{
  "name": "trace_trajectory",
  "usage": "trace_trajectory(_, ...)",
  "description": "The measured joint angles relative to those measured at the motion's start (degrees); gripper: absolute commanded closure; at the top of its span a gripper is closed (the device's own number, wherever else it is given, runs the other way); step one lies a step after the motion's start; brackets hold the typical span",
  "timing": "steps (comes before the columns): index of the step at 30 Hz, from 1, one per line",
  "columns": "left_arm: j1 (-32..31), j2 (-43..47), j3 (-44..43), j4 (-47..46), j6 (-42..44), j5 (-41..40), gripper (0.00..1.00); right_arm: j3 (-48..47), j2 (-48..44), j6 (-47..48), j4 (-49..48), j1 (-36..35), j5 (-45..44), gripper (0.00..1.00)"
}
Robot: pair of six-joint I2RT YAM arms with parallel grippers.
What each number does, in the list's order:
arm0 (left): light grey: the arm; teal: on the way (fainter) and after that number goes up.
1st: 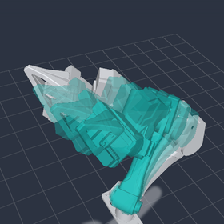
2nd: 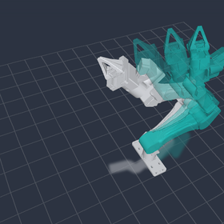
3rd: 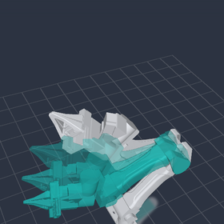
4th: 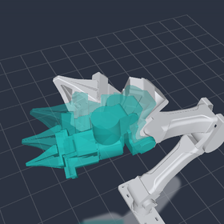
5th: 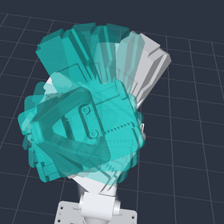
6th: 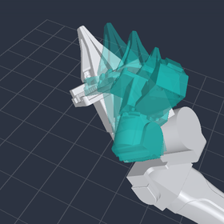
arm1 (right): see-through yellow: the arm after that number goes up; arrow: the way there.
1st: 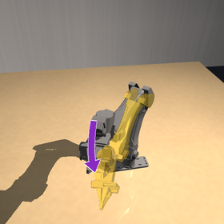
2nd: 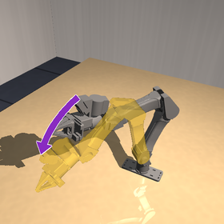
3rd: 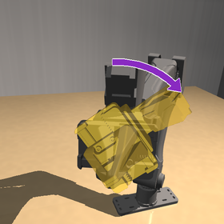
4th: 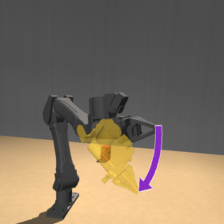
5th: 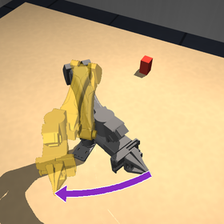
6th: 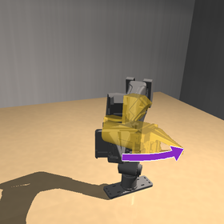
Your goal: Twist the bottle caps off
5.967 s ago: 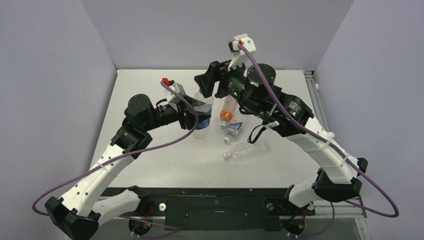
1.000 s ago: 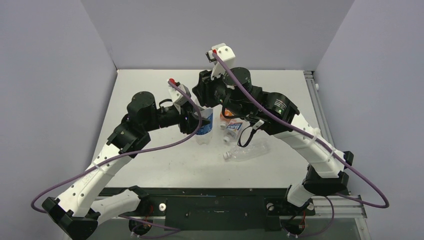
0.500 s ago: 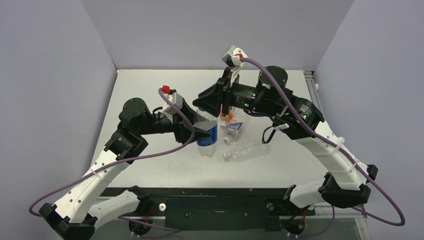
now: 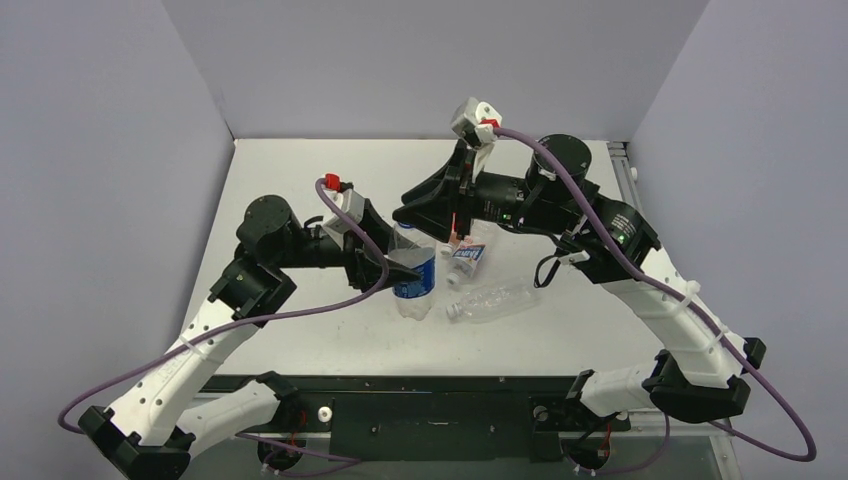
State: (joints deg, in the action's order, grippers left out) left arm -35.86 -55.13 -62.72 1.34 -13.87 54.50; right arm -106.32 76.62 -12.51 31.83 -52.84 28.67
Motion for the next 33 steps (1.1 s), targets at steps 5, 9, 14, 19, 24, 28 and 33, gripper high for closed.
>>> trace_trajectory(5, 0.1, -0.1, 0.0, 4.5, 5.6, -1.9, 1.00, 0.7, -0.9, -2.3, -0.3, 5.5, -3.8, 1.00)
trace_trajectory(9, 0.0, 1.4, 2.1, 7.4, 11.7, -5.2, 1.00, 5.6, -3.7, -7.7, -3.7, 17.3, -8.2, 1.00)
trace_trajectory(14, 0.0, 3.6, 7.0, 9.0, 16.2, -10.8, 1.00, 11.6, -4.5, -11.0, -4.5, 23.5, -18.6, 1.00)
trace_trajectory(19, 0.0, 3.6, 10.0, 9.3, 17.7, -13.8, 1.00, 21.9, -1.1, -13.7, -5.3, 27.6, -31.5, 1.00)
trace_trajectory(24, 0.0, 4.3, 10.4, 9.2, 18.0, -14.8, 1.00, 34.3, 7.3, -17.0, -5.9, 32.9, -41.3, 1.00)
trace_trajectory(28, 0.0, 5.4, 10.4, 9.2, 18.0, -15.0, 1.00, 40.0, 13.4, -19.2, -6.1, 36.3, -44.2, 1.00)
trace_trajectory(33, 0.0, 6.1, 10.4, 9.2, 18.1, -15.3, 1.00, 42.8, 16.7, -21.3, -8.6, 38.9, -45.4, 0.83)
